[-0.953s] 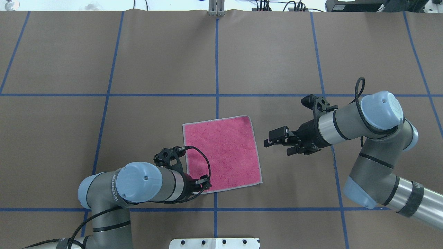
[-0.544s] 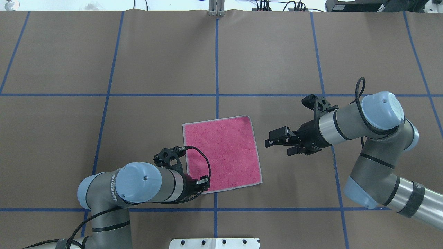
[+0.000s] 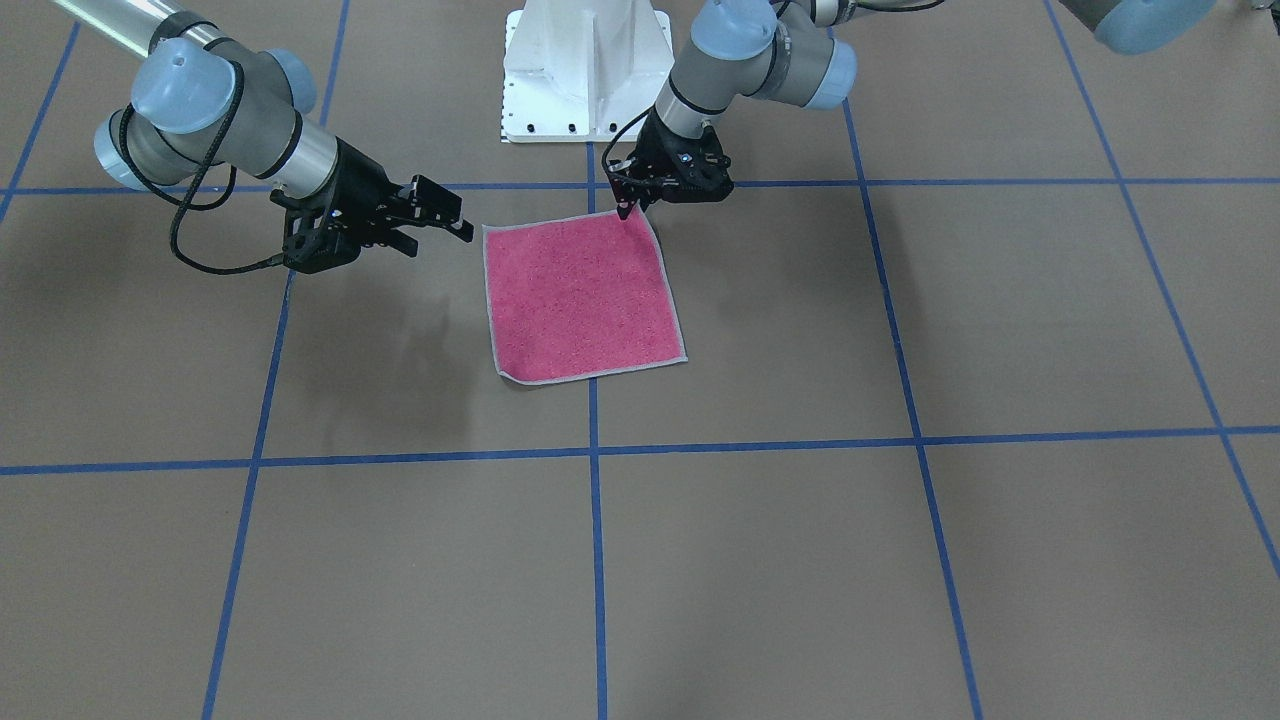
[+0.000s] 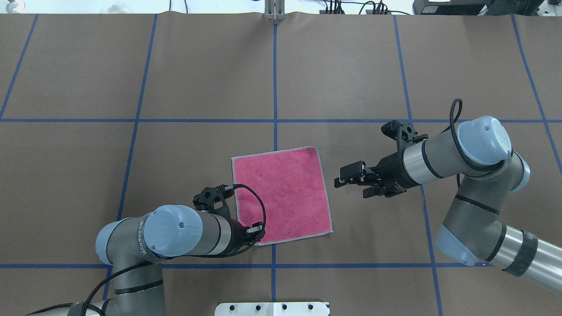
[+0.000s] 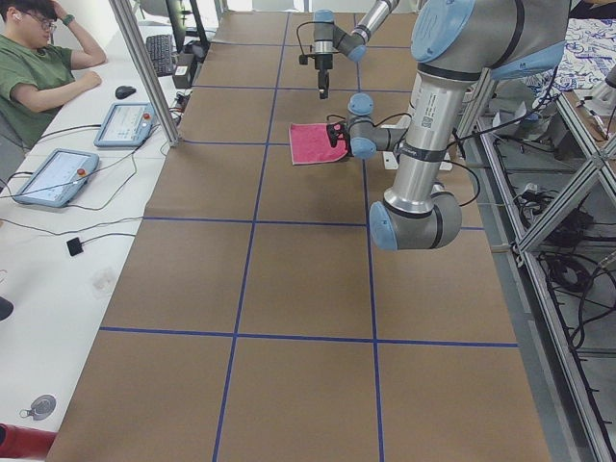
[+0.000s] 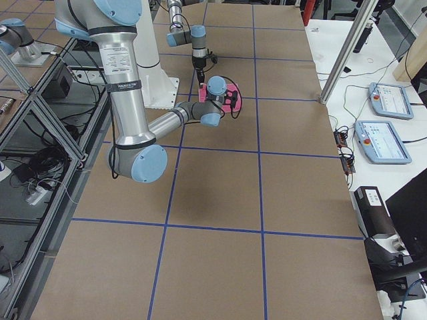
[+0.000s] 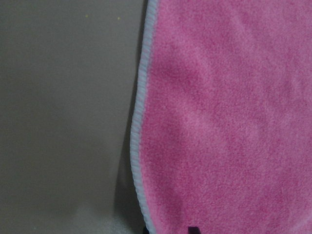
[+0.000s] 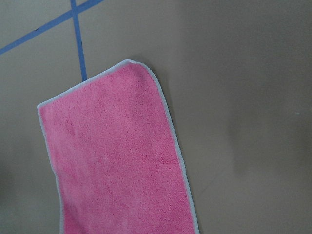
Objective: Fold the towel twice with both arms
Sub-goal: 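Lower the left gripper onto the towel edge while the right gripper reaches the opposite edge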
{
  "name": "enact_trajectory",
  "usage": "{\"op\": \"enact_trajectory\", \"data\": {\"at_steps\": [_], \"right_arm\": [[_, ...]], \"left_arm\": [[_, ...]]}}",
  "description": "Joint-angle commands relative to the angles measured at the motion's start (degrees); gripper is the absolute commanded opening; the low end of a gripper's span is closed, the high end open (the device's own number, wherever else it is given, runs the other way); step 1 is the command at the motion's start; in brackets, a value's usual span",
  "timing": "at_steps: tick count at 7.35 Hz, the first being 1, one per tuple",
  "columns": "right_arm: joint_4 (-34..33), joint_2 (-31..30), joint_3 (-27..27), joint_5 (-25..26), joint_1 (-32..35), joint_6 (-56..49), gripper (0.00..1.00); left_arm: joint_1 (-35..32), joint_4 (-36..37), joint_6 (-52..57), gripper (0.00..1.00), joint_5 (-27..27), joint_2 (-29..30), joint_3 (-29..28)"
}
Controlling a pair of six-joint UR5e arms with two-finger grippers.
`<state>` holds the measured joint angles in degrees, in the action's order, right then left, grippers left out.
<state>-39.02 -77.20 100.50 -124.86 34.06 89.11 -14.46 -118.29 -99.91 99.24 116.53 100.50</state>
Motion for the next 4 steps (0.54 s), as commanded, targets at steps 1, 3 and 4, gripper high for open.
{"op": "enact_trajectory", "data": {"at_steps": [1,3,4], "right_arm": [[0.0,0.04,0.48,0.23,-1.71,0.1,0.98],[0.0,-0.05,0.48,2.77,-4.34,0.89,0.98],[-0.09,-0.49,0.48,2.87,-4.96,2.28,0.97]], "left_arm": [[-0.05,0.08,-0.11,0.0,0.08,-0.07,0.57],[-0.05,0.08,-0.11,0.0,0.08,0.02,0.58],[-0.05,0.08,-0.11,0.0,-0.01,0.02,0.58]]}}
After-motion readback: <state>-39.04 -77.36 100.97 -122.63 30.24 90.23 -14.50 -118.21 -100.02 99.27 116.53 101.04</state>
